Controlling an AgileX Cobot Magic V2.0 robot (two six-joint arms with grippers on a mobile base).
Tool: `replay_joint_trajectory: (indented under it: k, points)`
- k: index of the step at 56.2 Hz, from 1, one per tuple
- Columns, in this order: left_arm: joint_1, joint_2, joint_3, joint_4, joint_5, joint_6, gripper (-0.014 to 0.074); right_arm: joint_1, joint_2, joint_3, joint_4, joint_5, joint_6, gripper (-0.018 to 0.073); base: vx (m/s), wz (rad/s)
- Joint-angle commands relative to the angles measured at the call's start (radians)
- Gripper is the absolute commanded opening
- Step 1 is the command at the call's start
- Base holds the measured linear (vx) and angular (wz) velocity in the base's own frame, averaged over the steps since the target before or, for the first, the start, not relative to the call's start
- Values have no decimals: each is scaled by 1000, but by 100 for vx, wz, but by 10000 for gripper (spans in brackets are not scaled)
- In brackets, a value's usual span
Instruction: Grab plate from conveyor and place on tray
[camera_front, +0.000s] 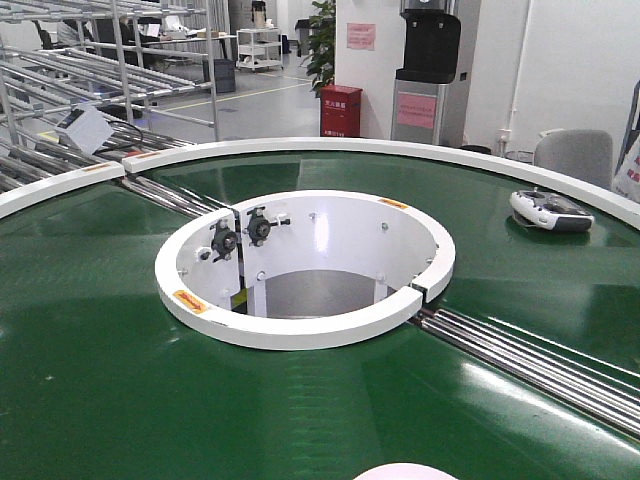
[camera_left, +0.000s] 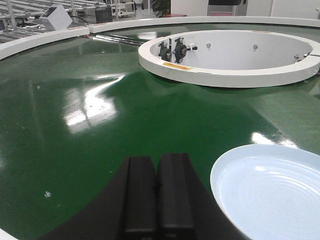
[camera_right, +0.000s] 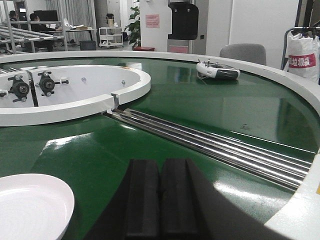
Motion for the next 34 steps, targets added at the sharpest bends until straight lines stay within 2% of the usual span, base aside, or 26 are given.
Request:
replay_joint_trajectory:
  k: [1,29,34]
  points:
    - [1,-8,27,0,-81,-6,3,-4,-10,15,-10,-83,-4,-9,0,0]
    - [1,-8,27,0,-81,-6,3,-4,-10,15,-10,-83,-4,-9,0,0]
    - [1,-8,27,2,-119,11,3,-4,-10,15,-10,-83,-4,-9,0,0]
